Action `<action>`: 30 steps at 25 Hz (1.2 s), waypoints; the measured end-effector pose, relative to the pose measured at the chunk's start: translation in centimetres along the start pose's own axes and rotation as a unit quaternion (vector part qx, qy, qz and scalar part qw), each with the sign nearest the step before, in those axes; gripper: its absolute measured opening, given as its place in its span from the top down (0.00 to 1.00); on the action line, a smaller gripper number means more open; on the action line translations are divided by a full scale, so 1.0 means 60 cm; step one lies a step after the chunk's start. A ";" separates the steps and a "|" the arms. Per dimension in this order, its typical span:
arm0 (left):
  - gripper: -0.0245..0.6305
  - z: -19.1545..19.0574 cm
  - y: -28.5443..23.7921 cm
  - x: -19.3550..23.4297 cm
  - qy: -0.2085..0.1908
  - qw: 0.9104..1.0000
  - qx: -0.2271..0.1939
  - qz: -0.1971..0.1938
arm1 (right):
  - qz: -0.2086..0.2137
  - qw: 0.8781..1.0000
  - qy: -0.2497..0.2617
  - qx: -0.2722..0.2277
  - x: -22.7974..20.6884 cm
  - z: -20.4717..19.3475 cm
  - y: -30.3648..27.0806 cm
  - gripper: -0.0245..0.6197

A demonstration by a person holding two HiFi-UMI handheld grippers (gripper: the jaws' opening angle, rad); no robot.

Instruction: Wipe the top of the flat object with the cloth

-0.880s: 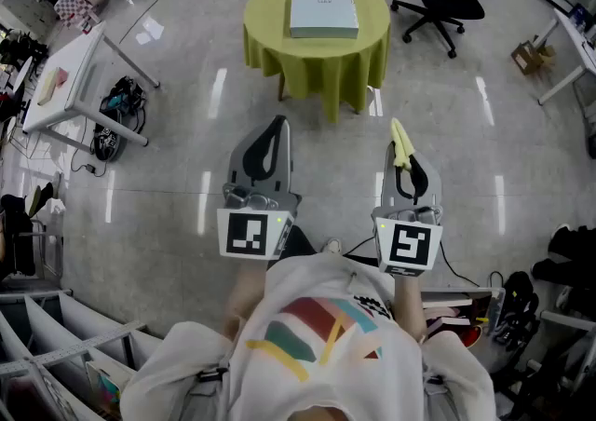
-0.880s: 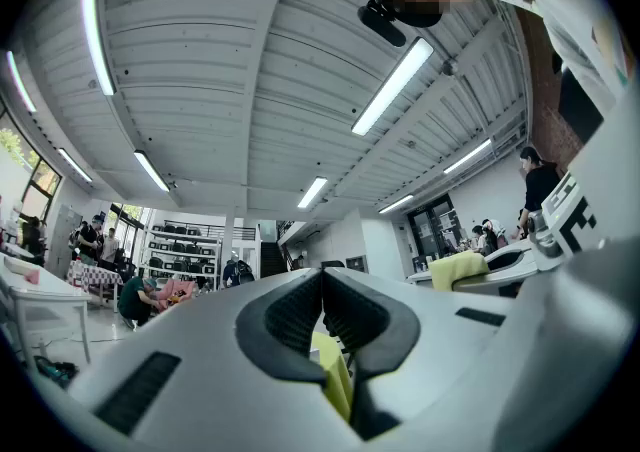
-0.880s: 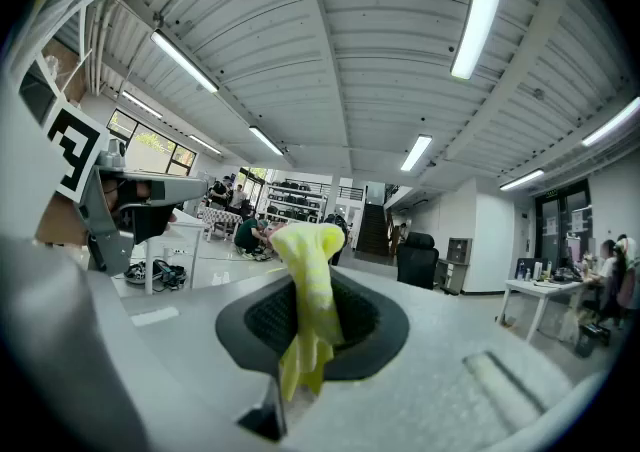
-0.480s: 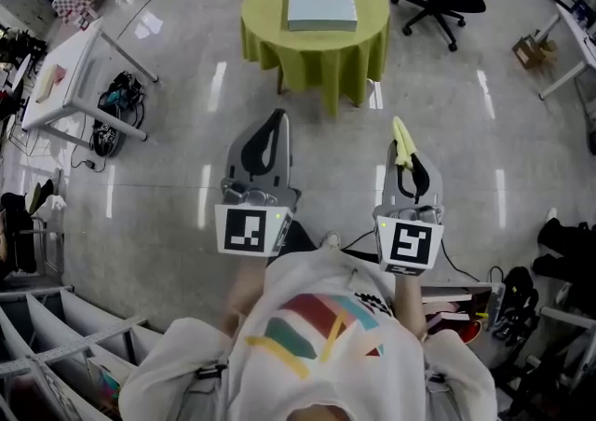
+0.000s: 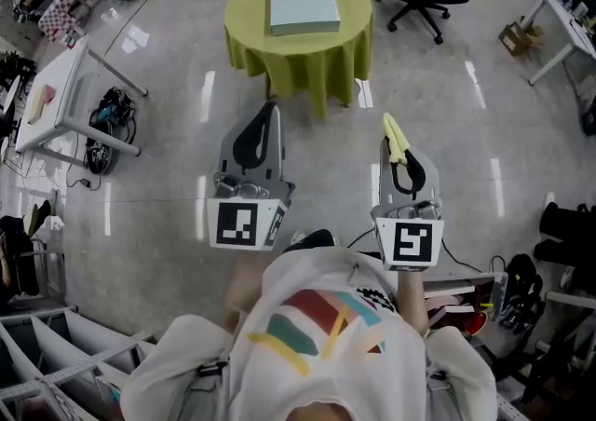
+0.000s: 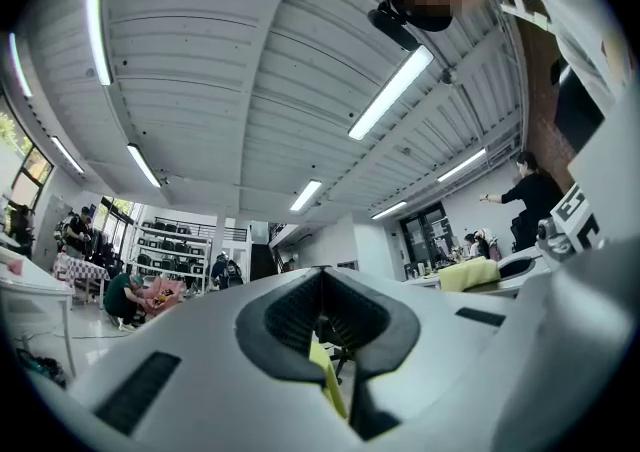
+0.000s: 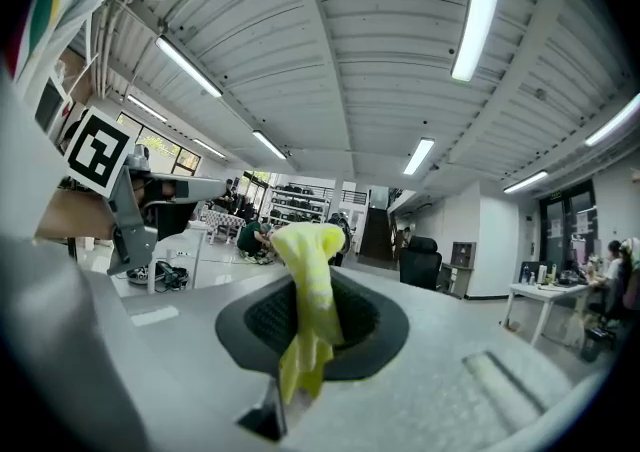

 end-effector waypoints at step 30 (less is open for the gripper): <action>0.94 -0.203 -0.408 0.287 0.025 0.999 0.020 0.020 | 0.026 0.999 0.001 0.034 -0.071 -0.013 -0.538 0.92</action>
Point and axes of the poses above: the fingertips, and each gripper's own axes: y backward along the fingers, x to its left, z out of its top, the point moved 2 cm from there along y, backward along the fingers, and after that the axes turned 10 degrees about -y, right-handed, at the moved point
